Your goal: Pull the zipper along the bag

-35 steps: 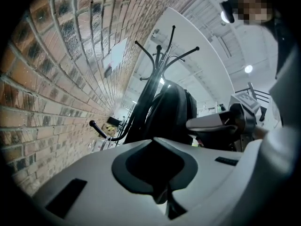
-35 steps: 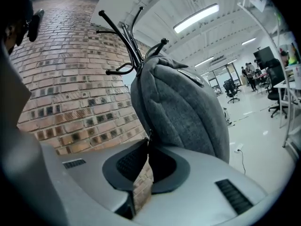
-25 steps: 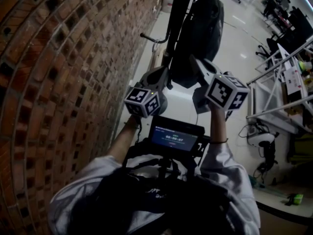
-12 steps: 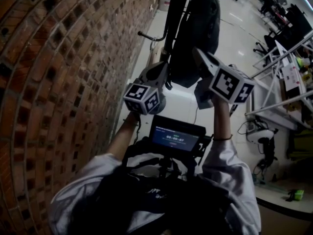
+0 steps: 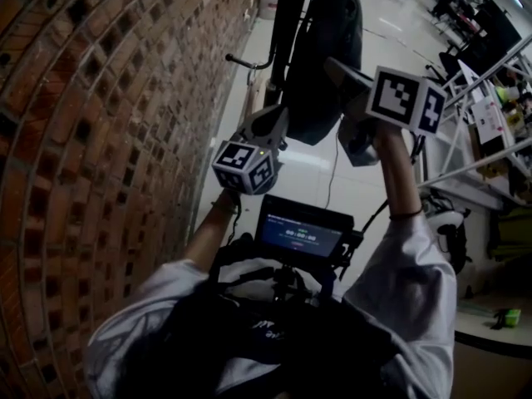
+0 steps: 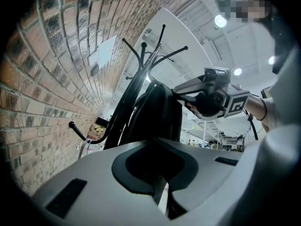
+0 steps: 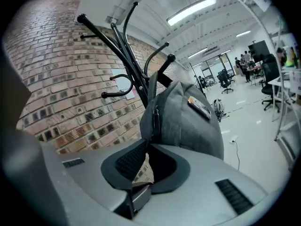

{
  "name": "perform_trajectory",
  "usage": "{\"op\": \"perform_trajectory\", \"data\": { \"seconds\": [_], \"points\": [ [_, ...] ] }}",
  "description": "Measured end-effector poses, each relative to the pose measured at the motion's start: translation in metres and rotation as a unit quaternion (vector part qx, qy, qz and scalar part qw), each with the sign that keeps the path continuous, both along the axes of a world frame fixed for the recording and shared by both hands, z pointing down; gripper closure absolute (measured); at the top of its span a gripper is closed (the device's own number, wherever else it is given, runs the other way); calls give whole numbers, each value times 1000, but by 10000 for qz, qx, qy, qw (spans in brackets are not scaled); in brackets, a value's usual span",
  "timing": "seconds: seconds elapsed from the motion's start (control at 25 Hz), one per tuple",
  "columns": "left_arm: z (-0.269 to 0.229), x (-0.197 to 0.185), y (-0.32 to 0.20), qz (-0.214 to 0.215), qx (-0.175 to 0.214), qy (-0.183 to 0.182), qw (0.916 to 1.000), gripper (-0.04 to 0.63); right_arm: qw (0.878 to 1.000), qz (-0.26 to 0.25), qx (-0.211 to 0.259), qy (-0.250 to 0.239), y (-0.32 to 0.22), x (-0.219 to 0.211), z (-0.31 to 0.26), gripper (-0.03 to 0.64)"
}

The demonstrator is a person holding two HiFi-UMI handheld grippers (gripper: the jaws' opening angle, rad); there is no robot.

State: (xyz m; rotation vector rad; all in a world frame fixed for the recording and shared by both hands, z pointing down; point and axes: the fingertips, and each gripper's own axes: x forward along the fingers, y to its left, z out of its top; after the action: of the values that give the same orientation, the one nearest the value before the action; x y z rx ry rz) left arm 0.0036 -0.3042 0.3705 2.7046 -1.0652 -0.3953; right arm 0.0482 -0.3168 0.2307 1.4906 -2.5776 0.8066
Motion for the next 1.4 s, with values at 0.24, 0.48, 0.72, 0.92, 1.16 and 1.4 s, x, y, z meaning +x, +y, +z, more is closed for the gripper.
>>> {"op": "perform_trajectory", "data": {
  "seconds": [0.24, 0.48, 0.72, 0.92, 1.16, 1.4],
  "points": [
    [-8, 12, 5, 160, 99, 48, 9998, 588, 9995, -60, -208, -243, -1, 2, -6, 584],
    [-9, 7, 3, 128, 118, 47, 9998, 588, 9987, -35, -220, -451, -8, 6, -20, 583],
    [-7, 2, 3, 91, 95, 1, 9999, 588, 9987, -58, -262, -423, -14, 10, -28, 581],
    [-4, 1, 2, 86, 81, -8, 9999, 588, 9986, -100, -243, -464, -16, 10, -29, 580],
    [-6, 7, 2, 93, 60, 10, 9999, 588, 9989, -145, -48, -452, -14, 11, -29, 578],
    [-7, 7, 5, 63, 71, -48, 9999, 588, 9980, -122, -46, -611, -6, 7, -24, 577]
  ]
}}
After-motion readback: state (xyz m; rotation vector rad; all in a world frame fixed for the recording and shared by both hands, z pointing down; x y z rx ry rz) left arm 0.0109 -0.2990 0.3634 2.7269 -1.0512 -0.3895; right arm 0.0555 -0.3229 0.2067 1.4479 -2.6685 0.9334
